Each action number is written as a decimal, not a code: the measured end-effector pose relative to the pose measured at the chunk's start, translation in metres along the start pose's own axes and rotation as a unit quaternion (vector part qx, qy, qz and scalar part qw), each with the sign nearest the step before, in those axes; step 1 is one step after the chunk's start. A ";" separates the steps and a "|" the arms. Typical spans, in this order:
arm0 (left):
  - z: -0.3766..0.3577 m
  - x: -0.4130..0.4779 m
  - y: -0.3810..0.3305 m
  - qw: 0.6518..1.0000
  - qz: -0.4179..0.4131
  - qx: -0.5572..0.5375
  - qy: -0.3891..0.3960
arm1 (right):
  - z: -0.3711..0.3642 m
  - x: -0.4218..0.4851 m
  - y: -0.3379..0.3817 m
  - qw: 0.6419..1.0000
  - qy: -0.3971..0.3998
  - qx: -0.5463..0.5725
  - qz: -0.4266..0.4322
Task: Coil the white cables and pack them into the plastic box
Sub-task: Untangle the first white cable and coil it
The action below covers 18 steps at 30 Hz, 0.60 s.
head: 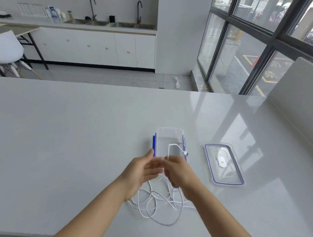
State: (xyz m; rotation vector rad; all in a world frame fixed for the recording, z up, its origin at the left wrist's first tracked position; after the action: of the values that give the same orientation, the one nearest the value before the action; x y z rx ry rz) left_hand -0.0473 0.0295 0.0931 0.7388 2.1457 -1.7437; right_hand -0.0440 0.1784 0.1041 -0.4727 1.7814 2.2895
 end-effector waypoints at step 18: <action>0.001 0.004 -0.080 0.979 -0.100 -0.176 -0.011 | -0.002 -0.020 -0.052 0.940 -0.019 -0.316 0.125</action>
State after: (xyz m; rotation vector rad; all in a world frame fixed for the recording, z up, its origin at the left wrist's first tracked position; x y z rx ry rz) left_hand -0.0946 0.0186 0.1565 0.4216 2.4925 -1.3862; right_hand -0.0073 0.1905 0.0637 -0.2968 1.0969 3.0170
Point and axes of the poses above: each hand's wrist, its own x-axis towards the middle knuckle, its own z-axis out of the back of the hand, y = z × x, the point moved 2 cm from there along x, towards the middle knuckle, and after that the axes turned 3 degrees about -y, right-handed, at the moved point
